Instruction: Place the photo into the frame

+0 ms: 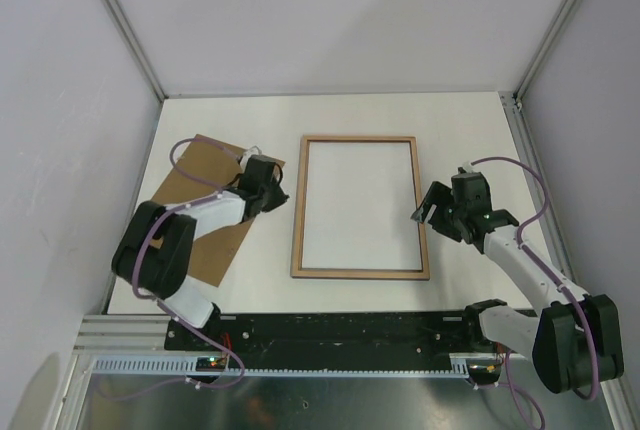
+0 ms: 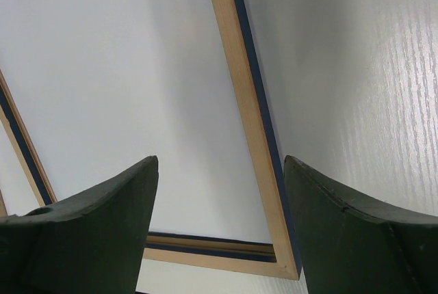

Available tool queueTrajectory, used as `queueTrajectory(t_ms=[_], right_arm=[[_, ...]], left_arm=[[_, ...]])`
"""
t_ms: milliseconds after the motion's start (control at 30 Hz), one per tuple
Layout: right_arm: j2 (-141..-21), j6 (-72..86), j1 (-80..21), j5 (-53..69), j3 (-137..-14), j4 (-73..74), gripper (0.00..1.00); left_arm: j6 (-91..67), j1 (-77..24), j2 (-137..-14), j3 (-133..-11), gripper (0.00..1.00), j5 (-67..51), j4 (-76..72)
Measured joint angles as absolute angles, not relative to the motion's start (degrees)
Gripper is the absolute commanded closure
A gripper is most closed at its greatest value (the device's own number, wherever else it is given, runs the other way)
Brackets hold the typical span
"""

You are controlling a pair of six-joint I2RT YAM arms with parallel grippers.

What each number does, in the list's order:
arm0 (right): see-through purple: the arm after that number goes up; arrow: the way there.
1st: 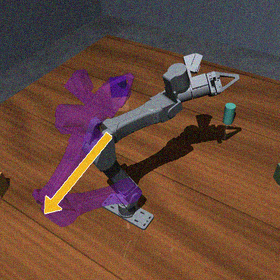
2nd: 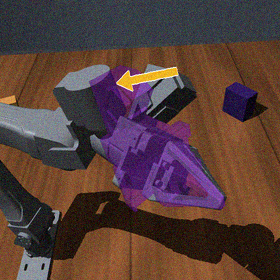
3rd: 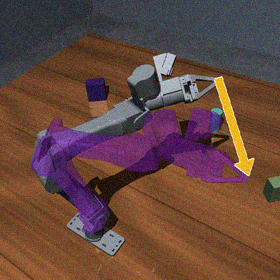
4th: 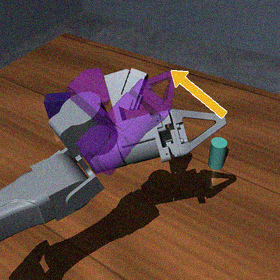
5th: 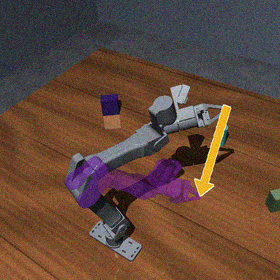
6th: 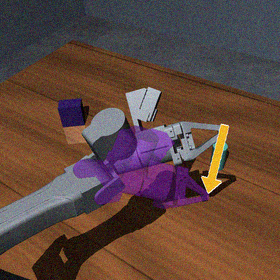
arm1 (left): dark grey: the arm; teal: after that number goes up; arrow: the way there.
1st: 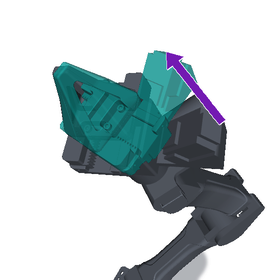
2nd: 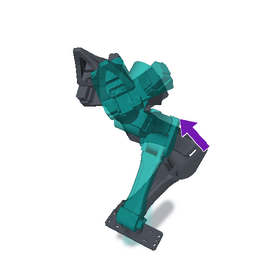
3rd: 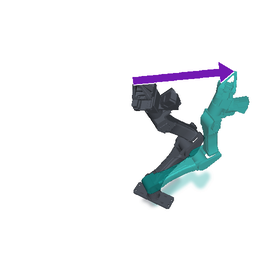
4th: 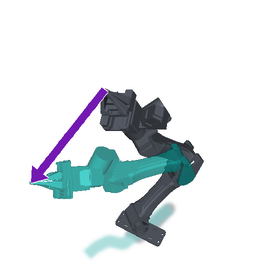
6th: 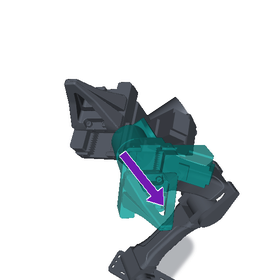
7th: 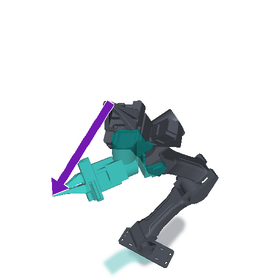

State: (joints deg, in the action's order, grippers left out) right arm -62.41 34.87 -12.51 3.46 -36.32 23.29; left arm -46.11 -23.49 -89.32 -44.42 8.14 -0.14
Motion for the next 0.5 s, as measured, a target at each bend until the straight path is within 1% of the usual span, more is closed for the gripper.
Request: queueTrajectory(t_ms=[33,100,333,500], right_arm=[[-62.4,34.9,-12.5,3.5,-36.3,23.3,0.23],[-62.4,34.8,-12.5,3.5,-36.3,23.3,0.24],[-61.1,34.3,-12.3,3.4,-36.3,23.5,0.25],[-59.7,33.8,-11.4,3.3,-36.3,23.6,0.26]], left_arm=[[-46.1,-23.2,-90.8,-45.1,0.97,7.7,0.7],[-46.1,-23.2,-93.7,-46.5,0.99,6.7,2.3],[-46.2,-23.6,-100.2,-52.6,1.00,4.7,4.2],[-46.1,-25.8,-104.2,-57.2,1.00,4.3,4.1]])
